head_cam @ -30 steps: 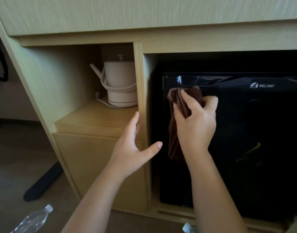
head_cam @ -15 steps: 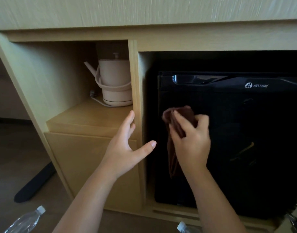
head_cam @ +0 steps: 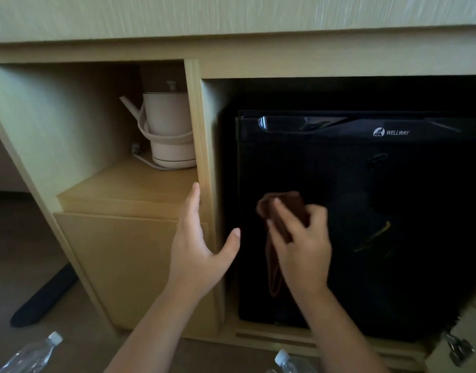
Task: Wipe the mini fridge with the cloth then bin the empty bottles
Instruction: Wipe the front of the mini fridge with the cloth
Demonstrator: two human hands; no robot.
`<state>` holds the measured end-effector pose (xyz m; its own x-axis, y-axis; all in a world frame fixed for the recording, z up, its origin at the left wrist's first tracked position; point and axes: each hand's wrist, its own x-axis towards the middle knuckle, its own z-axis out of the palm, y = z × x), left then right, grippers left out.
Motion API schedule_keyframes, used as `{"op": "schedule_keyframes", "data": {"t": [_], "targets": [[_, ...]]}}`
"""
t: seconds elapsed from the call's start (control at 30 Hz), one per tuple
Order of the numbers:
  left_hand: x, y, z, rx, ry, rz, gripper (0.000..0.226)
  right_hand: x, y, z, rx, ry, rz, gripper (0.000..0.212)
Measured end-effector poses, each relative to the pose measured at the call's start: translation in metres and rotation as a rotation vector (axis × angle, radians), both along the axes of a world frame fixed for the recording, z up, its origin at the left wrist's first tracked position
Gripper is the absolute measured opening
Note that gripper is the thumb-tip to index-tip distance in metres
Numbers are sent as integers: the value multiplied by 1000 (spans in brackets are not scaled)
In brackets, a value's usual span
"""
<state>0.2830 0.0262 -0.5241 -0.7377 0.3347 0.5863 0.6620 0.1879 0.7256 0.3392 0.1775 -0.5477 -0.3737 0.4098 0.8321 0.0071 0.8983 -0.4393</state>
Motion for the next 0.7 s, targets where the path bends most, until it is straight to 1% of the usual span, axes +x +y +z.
{"op": "schedule_keyframes", "data": {"t": [0.07,0.1,0.17,0.23,0.3,0.4,0.47,0.53,0.63,0.7], "targets": [[5,6,1,21,161,71,80,8,27,20,-66,171,-94,37],[7,9,1,35,200,88,77,12,38,27,-92,220,-125,37],[8,16,2,51,172,61,74,16,48,31,-128,248,-153,38],[9,23,0,28,45,-28,78,15,40,18,-91,188,-170,40],[8,29,-7,-41,-67,-106,82,11,22,-4,19,59,-145,46],[6,36,-17,-146,-159,-121,95,10,5,-33,82,-104,-16,45],[6,40,-19,-165,-200,-121,97,15,6,-36,77,-148,42,44],[5,40,-18,-164,-220,-124,101,21,19,-22,16,-69,34,45],[2,35,-14,-160,-249,-141,107,31,55,14,-132,195,-130,38],[0,32,-13,-164,-250,-154,107,36,71,32,-172,254,-208,38]]}}
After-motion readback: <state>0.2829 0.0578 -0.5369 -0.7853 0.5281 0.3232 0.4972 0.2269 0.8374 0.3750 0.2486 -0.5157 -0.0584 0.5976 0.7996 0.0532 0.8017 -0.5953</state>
